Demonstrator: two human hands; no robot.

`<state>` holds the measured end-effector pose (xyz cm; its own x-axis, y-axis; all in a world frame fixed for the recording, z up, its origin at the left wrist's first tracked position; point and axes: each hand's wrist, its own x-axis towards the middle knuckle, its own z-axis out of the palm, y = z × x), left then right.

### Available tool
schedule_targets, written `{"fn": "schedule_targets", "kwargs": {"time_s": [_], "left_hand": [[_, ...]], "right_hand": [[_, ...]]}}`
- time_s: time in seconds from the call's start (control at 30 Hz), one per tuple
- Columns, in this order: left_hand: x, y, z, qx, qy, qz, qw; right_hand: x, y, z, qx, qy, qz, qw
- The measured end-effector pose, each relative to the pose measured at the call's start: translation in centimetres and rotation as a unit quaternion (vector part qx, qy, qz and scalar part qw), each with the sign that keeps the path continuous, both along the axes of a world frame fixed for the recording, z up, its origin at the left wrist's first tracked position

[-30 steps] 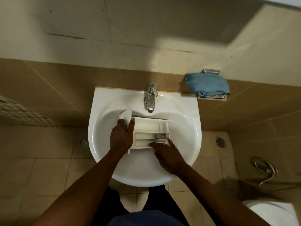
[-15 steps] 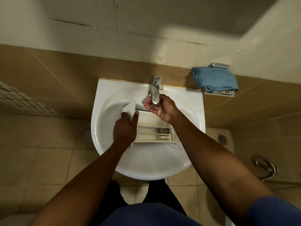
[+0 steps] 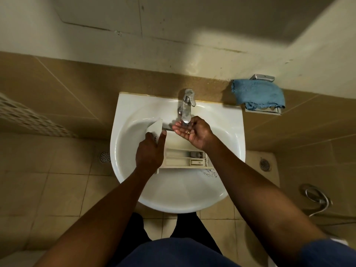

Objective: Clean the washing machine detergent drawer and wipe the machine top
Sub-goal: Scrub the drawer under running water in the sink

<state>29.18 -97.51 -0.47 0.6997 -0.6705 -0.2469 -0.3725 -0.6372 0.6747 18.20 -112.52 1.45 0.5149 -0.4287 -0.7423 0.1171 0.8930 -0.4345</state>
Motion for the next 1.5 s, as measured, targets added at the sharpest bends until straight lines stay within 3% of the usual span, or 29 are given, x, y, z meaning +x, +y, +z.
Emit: {"fn": "schedule_targets", "kwargs": {"time_s": [0.23,0.3,0.33,0.4,0.43,0.5,0.57,0.63,0.67,0.7,0.87,0.9,1.03,1.1,1.13,1.27,1.3,1.4,1.43,1.5], "left_hand": [[-0.1,-0.1,0.2,-0.014,-0.002,-0.002,1.000],[-0.1,-0.1,0.1,-0.017,-0.005,-0.003,1.000],[-0.1,-0.1,0.1,-0.016,-0.004,-0.004,1.000],[-0.1,-0.1,0.0,-0.014,0.001,-0.005,1.000],[0.0,0.0,0.1,-0.015,0.003,-0.005,1.000],[-0.1,0.0,0.2,-0.013,0.007,-0.005,1.000],[-0.1,0.0,0.2,-0.008,0.002,-0.004,1.000],[-0.1,-0.1,0.0,-0.010,-0.002,-0.005,1.000],[-0.1,-0.1,-0.1,-0.012,-0.002,-0.005,1.000],[-0.1,-0.2,-0.2,-0.013,-0.003,-0.006,1.000],[0.0,-0.3,-0.5,-0.015,-0.004,-0.016,1.000],[0.0,-0.3,-0.5,-0.015,-0.004,-0.017,1.000],[-0.2,-0.2,-0.3,-0.004,0.010,-0.002,1.000],[-0.2,-0.2,-0.3,-0.009,0.006,0.000,1.000],[-0.1,-0.2,-0.3,-0.012,0.004,-0.002,1.000],[-0.1,-0.3,-0.3,-0.010,0.000,-0.007,1.000],[-0.1,-0.3,-0.3,-0.008,0.000,-0.007,1.000],[0.0,-0.1,-0.4,-0.007,0.005,-0.005,1.000],[-0.1,-0.2,-0.3,-0.006,0.006,-0.003,1.000],[0.0,-0.2,-0.3,-0.003,0.003,-0.004,1.000]], "right_hand": [[-3.4,5.1,-0.1,-0.092,0.156,0.114,0.977],[-2.6,8.1,-0.6,-0.210,0.196,0.160,0.944],[-2.5,9.9,-1.3,-0.325,0.219,0.196,0.899],[-3.5,13.1,-2.8,-0.551,0.236,0.277,0.751],[-4.6,14.0,-3.1,-0.614,0.221,0.308,0.692],[-7.3,14.4,-3.5,-0.662,0.226,0.400,0.592],[-9.7,13.5,-3.4,-0.663,0.306,0.474,0.492],[-10.6,12.7,-3.2,-0.663,0.377,0.489,0.424],[-10.1,12.7,-3.1,-0.664,0.394,0.488,0.407],[-9.0,13.1,-2.8,-0.666,0.402,0.476,0.411],[-3.2,15.8,-2.1,-0.673,0.327,0.360,0.556],[-4.0,15.6,-2.2,-0.673,0.323,0.356,0.562],[-10.2,13.0,-3.9,-0.693,0.376,0.413,0.457],[-10.3,12.0,-4.1,-0.705,0.389,0.408,0.430],[-9.1,11.9,-3.9,-0.717,0.383,0.392,0.430],[-4.5,13.8,-2.8,-0.716,0.290,0.380,0.508],[-4.7,14.4,-2.9,-0.720,0.280,0.383,0.507],[-8.5,13.8,-4.5,-0.741,0.312,0.381,0.457],[-10.0,12.7,-5.0,-0.735,0.325,0.380,0.459],[-11.7,10.2,-5.0,-0.709,0.309,0.376,0.510]]}}
